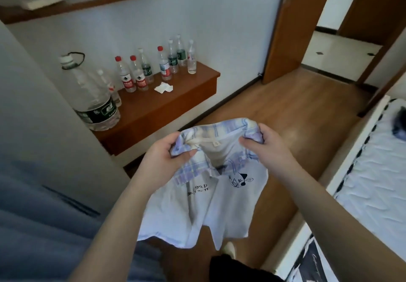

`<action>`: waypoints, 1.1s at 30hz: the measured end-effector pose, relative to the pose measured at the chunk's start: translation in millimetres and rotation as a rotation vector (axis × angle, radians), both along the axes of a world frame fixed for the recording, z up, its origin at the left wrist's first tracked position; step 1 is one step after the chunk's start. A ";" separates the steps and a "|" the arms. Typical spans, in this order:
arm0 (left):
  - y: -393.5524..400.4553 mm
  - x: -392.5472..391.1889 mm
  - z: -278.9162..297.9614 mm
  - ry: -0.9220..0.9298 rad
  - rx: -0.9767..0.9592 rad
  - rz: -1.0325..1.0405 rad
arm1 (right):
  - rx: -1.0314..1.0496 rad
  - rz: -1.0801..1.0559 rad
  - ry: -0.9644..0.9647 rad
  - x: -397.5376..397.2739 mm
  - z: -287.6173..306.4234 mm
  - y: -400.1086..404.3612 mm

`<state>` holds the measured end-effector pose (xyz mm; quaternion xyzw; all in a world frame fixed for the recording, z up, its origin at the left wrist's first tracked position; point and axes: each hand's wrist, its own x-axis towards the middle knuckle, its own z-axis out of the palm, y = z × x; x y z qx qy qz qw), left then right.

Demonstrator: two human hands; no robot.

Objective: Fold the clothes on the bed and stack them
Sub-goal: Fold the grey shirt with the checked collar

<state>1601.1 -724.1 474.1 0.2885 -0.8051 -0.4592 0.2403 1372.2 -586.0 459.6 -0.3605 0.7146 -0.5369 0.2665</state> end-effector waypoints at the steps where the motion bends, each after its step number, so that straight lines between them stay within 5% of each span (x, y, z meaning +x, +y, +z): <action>1: -9.3 -12.7 0.5 -0.008 -0.001 -0.027 | -0.001 -0.013 0.013 -8.9 0.6 -5.3; 13: -105.0 -245.6 6.5 -0.036 -0.073 -0.376 | -0.008 -0.307 0.067 -176.9 5.0 -54.8; 27: -115.8 -504.4 3.7 0.109 -0.098 -0.655 | -0.021 -0.747 0.011 -326.0 11.7 -22.1; 33: -105.9 -616.1 10.5 0.150 -0.035 -0.962 | -0.019 -1.026 0.054 -386.1 19.0 -8.8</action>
